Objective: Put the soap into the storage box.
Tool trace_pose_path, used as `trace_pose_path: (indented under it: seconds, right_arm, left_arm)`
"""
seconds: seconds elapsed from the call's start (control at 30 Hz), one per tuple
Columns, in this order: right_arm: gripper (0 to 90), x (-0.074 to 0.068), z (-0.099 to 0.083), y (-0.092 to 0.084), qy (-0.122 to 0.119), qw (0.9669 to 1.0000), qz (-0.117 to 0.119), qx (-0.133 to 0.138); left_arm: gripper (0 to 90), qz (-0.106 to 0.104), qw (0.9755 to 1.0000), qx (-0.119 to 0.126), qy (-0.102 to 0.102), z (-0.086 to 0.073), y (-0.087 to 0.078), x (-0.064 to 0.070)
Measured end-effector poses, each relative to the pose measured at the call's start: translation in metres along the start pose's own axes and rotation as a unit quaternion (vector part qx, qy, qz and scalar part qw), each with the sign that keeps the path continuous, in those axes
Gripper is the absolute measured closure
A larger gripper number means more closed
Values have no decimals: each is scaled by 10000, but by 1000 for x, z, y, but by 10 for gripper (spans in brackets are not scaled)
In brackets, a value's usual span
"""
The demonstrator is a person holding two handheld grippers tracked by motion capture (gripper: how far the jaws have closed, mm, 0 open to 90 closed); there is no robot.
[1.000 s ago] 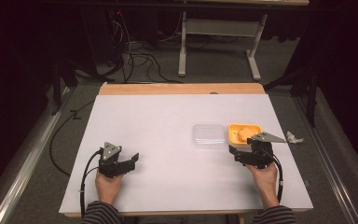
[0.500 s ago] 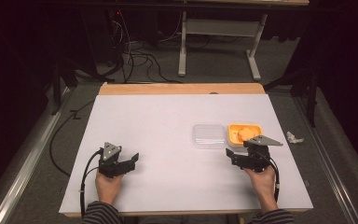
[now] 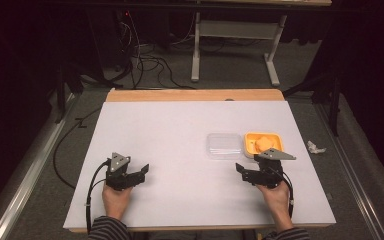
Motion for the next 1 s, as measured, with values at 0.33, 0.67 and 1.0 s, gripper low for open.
trace_pose_path:
  seconds: [0.33, 0.67, 1.0]
  right_arm:
    - [202, -10, -2, 5, -76, 9999, 106, -34]
    - [206, -23, -7, 10, -201, 9995, 213, -153]
    - [213, -29, -11, 15, -243, 9992, 262, -176]
  left_arm:
    - [221, -26, 10000, 35, -19, 0, 0, 1]
    - [219, -41, 10000, 24, 23, 0, -1, 1]
    - [217, -47, 10000, 34, 42, 0, -1, 1]
Point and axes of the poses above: each handheld gripper's, and its own axes: y roughly forward along the jaws, z roughly out of its top, x roughly to its right, the point moved 2 cm from there along y, roughly forward along the jaws, and after that the axes turned 5 degrees about -z, right-handed, at the moved point
